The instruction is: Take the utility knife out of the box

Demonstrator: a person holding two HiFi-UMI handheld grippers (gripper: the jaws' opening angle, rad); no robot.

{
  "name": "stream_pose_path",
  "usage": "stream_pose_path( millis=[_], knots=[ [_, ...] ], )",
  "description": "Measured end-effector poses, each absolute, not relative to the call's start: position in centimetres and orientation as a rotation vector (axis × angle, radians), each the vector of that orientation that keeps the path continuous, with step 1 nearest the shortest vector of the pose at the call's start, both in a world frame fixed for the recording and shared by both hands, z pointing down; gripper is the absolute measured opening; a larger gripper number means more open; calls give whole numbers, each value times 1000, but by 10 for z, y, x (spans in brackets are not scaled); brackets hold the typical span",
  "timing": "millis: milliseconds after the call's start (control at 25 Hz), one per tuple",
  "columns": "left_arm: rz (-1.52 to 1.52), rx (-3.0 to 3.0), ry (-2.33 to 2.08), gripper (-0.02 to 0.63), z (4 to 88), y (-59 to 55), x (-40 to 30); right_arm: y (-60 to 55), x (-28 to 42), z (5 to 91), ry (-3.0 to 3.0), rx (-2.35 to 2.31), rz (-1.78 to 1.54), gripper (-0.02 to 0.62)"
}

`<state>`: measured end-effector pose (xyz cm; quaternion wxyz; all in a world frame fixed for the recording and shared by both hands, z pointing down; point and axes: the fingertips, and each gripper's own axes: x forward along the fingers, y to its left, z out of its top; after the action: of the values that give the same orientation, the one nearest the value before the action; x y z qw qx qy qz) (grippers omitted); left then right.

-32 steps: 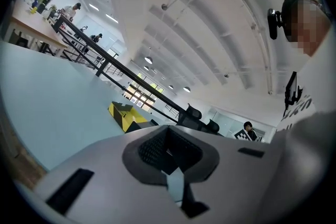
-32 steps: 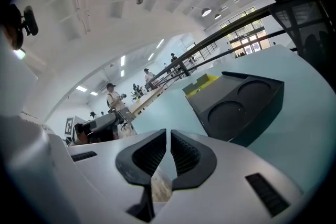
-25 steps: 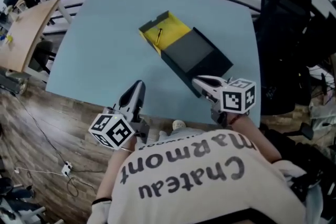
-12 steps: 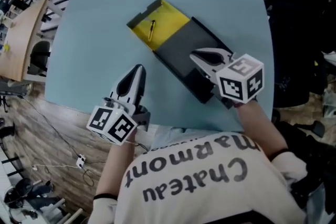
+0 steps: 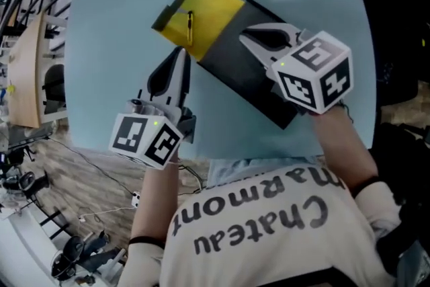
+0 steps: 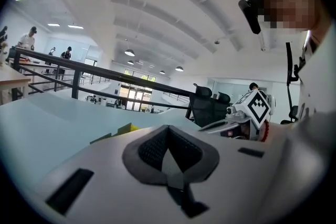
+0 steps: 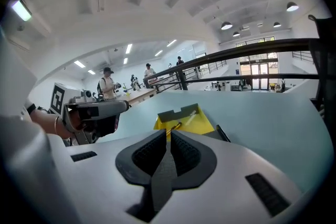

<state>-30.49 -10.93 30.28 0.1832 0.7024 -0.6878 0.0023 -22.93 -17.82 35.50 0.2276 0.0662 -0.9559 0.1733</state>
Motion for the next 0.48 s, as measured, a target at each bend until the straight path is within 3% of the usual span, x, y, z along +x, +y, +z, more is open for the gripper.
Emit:
stream_pose_path(
  millis=[480],
  knots=[
    [109, 1951, -1724, 3, 342, -168, -358, -188, -255, 371, -2623, 361, 474, 49]
  ],
)
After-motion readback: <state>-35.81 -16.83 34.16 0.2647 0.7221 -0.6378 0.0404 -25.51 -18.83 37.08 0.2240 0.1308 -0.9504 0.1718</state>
